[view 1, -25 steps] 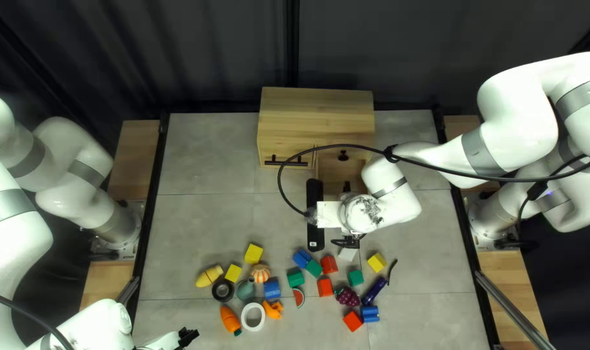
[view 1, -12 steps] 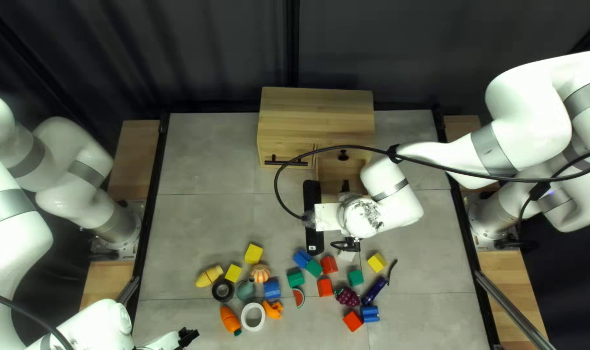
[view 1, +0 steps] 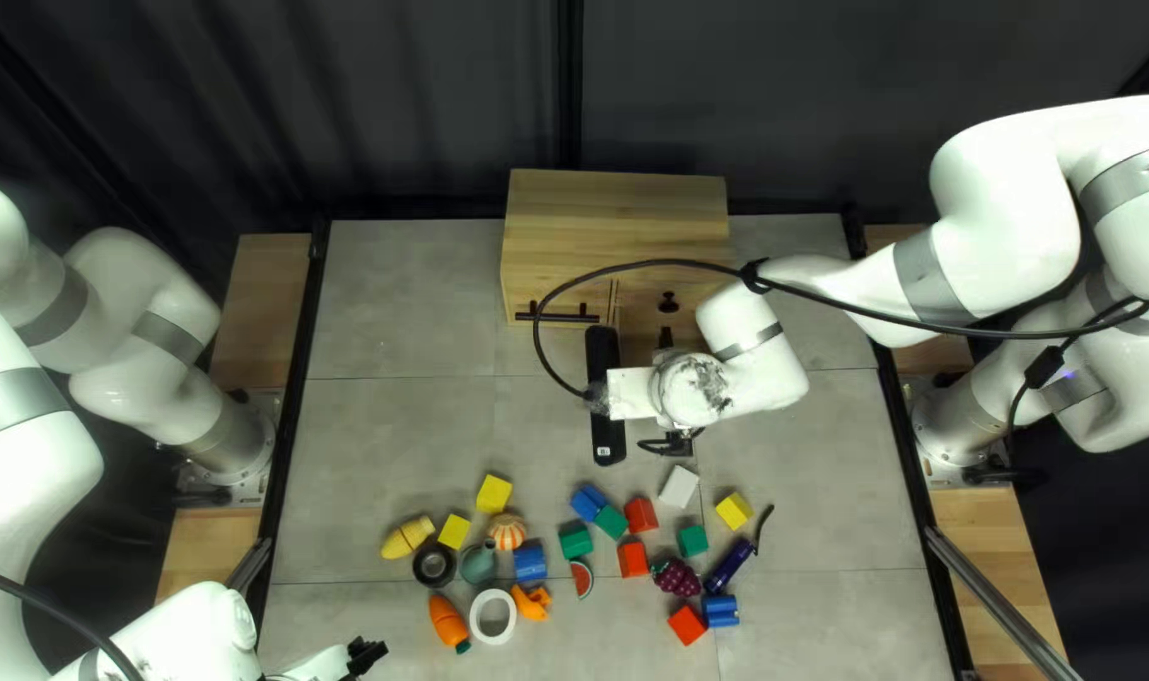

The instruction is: Open drawers and place objects into drawer and close

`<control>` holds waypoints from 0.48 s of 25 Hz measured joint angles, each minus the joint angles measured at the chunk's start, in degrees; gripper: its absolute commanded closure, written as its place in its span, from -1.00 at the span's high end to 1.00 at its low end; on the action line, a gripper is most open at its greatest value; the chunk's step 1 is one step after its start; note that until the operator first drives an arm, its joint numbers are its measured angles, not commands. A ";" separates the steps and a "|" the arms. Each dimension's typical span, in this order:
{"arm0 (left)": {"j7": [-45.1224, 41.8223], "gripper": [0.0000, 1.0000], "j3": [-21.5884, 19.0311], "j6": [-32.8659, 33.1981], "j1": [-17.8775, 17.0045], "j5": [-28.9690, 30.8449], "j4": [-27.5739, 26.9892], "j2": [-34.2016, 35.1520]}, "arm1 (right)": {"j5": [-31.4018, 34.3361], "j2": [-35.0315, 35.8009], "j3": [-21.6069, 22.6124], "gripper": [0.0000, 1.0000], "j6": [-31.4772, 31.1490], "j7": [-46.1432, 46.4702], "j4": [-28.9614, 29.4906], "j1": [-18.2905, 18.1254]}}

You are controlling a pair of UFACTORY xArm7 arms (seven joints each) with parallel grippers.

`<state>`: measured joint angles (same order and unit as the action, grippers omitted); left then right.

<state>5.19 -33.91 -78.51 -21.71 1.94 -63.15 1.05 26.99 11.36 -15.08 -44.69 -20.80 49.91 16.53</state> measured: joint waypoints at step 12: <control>0.00 1.00 0.00 0.00 0.00 0.00 0.00 0.00 | -2.91 0.09 0.37 1.00 1.37 1.04 -0.49 -0.69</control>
<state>5.19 -33.91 -78.51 -21.71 1.94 -63.15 1.05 24.07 11.45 -14.71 -43.31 -19.76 49.42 15.84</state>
